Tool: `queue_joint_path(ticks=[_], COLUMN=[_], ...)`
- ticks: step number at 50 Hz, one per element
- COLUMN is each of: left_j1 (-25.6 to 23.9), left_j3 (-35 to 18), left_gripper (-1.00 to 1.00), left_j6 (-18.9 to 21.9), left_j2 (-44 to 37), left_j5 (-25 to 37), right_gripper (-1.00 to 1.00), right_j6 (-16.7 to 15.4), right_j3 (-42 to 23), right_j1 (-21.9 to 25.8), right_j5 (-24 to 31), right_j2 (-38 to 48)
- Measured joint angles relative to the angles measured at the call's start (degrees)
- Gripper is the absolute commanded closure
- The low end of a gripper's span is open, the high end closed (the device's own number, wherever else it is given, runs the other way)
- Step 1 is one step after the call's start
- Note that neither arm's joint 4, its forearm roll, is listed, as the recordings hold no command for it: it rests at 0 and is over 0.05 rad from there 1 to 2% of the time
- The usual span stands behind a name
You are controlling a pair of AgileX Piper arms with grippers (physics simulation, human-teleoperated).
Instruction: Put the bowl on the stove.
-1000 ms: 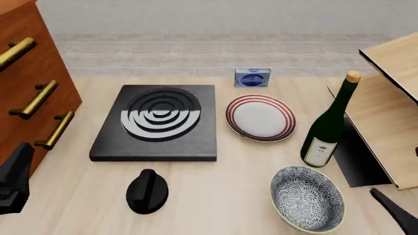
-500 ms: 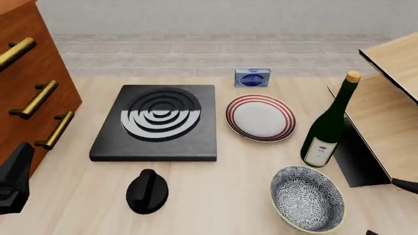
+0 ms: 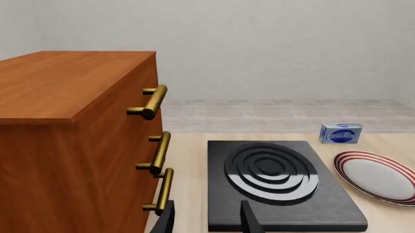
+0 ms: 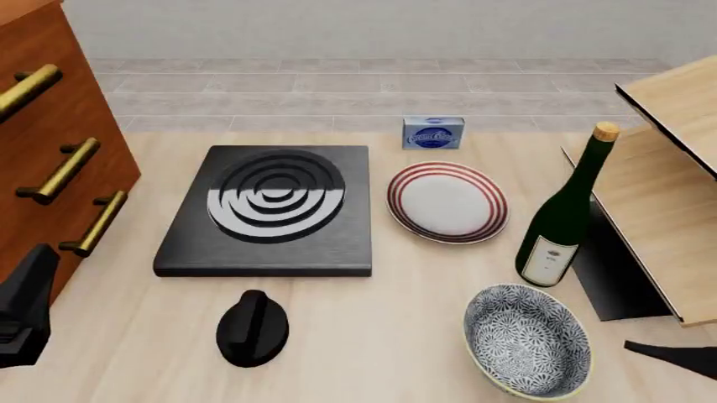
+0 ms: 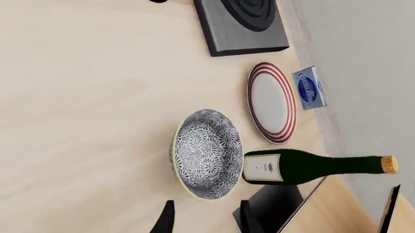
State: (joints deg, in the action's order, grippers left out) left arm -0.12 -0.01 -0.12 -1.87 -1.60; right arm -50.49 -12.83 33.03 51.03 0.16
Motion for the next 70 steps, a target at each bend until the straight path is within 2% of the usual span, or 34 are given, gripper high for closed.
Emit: queue_joint_path(ticks=[8,29,51,70], left_j1=[0.0,0.0,0.0,0.0], left_j3=[0.0,0.0,0.0,0.0], left_gripper=[-1.00,-1.00,-1.00,-1.00], left_j6=[0.0,0.0,0.0,0.0], left_j2=[0.0,0.0,0.0,0.0], left_j5=[0.0,0.0,0.0,0.0], right_gripper=[-1.00,-1.00,-1.00,-1.00], right_j6=[-0.7,-1.1,-2.3,-2.5], right_j3=[3.2,10.9,12.6,12.8], right_j1=[1.2,3.4,2.0,1.9], right_j5=[-3.1,-17.4,-29.0,-36.9], right_j2=[2.2,14.9,27.2,35.8])
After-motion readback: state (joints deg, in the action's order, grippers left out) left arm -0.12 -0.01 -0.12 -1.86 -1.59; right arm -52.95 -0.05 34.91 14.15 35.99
